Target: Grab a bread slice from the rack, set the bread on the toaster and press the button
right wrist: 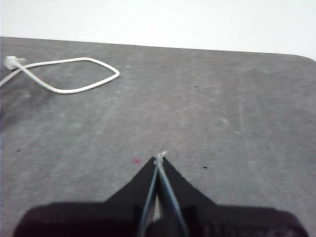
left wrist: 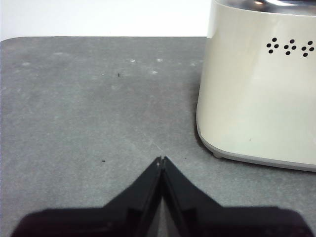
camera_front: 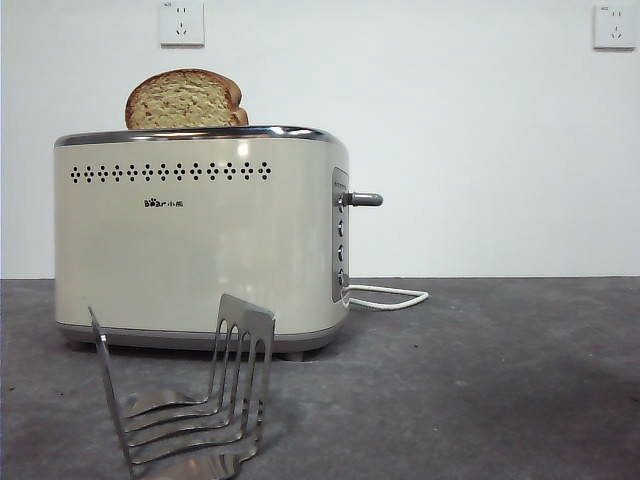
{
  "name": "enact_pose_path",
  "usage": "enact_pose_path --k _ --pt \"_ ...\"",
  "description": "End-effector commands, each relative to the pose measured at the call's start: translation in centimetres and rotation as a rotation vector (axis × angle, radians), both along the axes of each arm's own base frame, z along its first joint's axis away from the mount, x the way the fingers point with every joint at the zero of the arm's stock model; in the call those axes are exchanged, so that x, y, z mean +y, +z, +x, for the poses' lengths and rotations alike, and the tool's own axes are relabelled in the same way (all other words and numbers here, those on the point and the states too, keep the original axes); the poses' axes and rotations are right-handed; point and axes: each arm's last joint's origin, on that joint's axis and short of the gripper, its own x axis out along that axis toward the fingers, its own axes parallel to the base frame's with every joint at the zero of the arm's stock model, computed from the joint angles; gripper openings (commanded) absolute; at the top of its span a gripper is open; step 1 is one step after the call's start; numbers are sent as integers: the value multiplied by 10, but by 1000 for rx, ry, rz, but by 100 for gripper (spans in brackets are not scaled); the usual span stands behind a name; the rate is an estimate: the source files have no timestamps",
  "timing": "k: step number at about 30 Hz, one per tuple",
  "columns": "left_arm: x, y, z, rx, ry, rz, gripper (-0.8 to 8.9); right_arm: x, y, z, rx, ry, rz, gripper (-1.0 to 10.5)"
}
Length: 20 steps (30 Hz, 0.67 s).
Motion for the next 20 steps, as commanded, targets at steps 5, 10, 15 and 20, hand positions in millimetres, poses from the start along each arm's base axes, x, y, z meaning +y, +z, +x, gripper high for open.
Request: enact_pose_path --k 5,10,15,20 --pt "0 -4 0 10 1 -7 -4 -1 -3 0 4 -26 -5 1" --pt "0 -4 0 10 1 -6 -4 -1 -3 0 5 -26 -5 1" --pt "0 -4 0 10 1 -6 -4 -1 -3 0 5 -26 -5 1" --pt "0 -4 0 10 1 -6 -4 -1 -3 0 5 -26 -5 1"
